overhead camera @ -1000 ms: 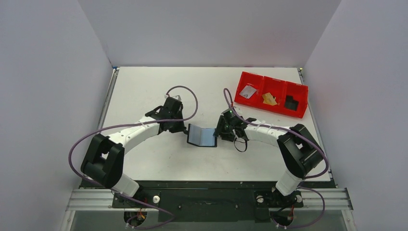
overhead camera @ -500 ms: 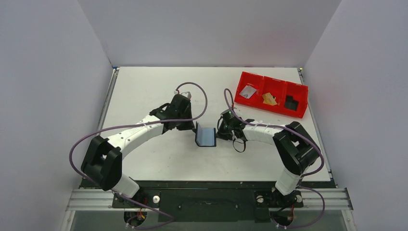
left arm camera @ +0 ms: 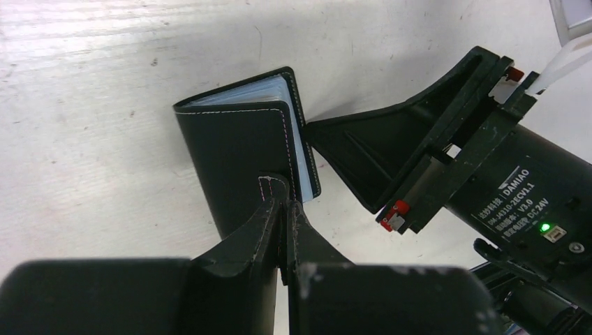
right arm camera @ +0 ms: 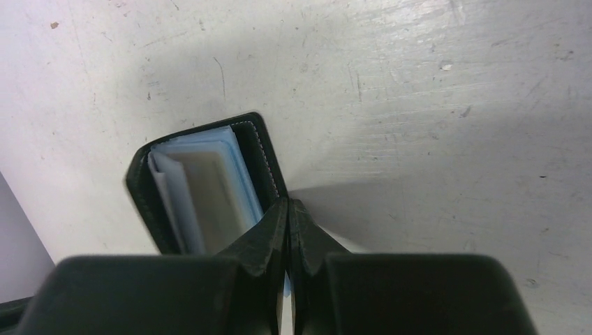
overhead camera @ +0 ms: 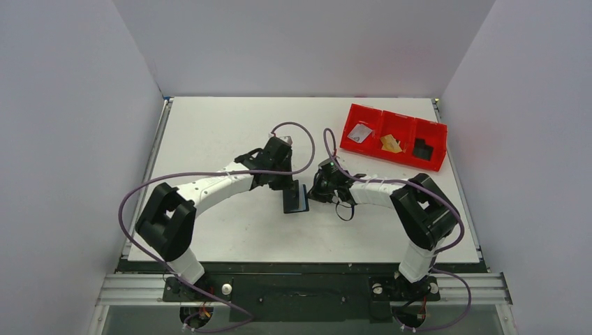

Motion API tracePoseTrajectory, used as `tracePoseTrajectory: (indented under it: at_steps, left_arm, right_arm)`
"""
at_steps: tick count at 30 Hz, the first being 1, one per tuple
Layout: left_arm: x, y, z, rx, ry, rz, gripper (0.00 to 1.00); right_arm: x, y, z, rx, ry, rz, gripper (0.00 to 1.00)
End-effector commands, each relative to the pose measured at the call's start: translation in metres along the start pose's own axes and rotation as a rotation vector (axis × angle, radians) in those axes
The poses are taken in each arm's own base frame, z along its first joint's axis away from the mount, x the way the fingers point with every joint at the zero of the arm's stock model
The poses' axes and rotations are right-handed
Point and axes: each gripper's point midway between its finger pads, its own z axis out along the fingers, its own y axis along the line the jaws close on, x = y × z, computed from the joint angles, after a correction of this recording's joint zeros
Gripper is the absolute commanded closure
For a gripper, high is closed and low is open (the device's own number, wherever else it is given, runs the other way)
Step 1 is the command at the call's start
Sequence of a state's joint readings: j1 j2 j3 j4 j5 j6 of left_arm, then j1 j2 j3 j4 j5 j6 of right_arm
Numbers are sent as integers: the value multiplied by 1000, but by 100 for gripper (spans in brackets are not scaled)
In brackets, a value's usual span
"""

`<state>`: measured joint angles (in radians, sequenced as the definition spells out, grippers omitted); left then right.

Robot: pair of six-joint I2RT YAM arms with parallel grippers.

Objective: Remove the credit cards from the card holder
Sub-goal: Close the card holder at the center of the board.

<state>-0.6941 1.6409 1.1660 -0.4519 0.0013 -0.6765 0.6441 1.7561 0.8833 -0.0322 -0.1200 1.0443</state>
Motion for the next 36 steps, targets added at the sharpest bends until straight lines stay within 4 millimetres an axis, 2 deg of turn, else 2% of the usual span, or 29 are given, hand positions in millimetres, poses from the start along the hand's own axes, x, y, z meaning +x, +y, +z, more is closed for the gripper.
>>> tracePoseTrajectory:
  at_steps: [1, 3, 9, 11, 13, 24, 32, 36]
  left_arm:
    - [-10, -27, 9, 70, -7, -2, 100]
    - [-8, -27, 16, 70, 3, -6, 99]
    - [-7, -29, 25, 70, 17, -7, 82]
    - [-7, -28, 27, 67, 17, -3, 70]
    - [-10, -30, 26, 71, 11, 2, 62]
    - [-19, -48, 25, 130, 5, 20, 50]
    - [-22, -62, 15, 175, -7, 31, 44]
    - [-21, -68, 17, 199, 1, 33, 43]
  right_arm:
    - [10, -4, 2, -3, 18, -2, 100]
    - [8, -3, -1, -9, 11, -4, 100]
    - [-4, 1, -15, -18, -29, -15, 99]
    - [-10, 2, -23, -15, -49, -17, 97]
    - [-17, 3, -33, -17, -70, -21, 95]
    - [-44, 7, -84, -10, -175, -52, 92]
    - [-58, 3, -107, 20, -246, -65, 92]
    - [-64, 3, -117, 26, -270, -67, 91]
